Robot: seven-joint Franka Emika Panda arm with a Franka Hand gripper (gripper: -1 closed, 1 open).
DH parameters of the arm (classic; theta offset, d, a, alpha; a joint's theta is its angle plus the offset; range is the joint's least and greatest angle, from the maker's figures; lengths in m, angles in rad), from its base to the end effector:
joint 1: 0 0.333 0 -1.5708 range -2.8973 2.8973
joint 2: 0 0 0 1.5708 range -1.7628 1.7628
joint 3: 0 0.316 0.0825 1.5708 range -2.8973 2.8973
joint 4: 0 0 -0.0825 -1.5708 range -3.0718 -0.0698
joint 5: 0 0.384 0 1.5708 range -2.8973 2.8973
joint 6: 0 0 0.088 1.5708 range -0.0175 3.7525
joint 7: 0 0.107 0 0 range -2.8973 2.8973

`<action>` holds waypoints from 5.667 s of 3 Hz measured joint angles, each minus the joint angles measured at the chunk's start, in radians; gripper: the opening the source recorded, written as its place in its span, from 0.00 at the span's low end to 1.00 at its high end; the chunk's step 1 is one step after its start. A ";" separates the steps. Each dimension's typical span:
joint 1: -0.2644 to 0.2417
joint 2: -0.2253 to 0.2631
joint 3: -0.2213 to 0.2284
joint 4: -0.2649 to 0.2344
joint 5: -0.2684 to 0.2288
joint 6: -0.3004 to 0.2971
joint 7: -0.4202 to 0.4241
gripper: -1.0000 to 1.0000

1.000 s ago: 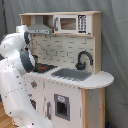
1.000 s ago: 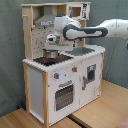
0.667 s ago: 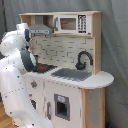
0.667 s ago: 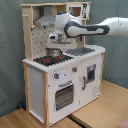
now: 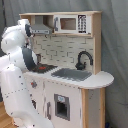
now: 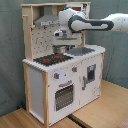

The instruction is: Play with the kitchen

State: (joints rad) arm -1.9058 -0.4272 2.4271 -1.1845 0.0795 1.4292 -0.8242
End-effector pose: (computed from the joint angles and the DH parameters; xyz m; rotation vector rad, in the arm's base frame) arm 0.4950 0.4105 0.5823 2.2713 1.8891 -0.1648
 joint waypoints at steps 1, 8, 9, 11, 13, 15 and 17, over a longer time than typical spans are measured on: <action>0.014 0.046 0.001 -0.040 -0.038 -0.053 0.057 0.00; 0.153 0.469 0.014 -0.537 -0.324 -0.065 0.413 0.00; 0.160 0.533 0.022 -0.592 -0.365 -0.064 0.460 0.00; 0.161 0.694 0.048 -0.709 -0.476 -0.063 0.577 0.00; 0.150 0.770 0.005 -0.744 -0.615 -0.006 0.652 0.00; 0.149 0.693 -0.123 -0.744 -0.649 0.139 0.662 0.00; 0.149 0.584 -0.228 -0.745 -0.624 0.287 0.670 0.00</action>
State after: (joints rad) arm -1.7565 0.1567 2.1988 -1.9290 -0.5446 1.7161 -0.1540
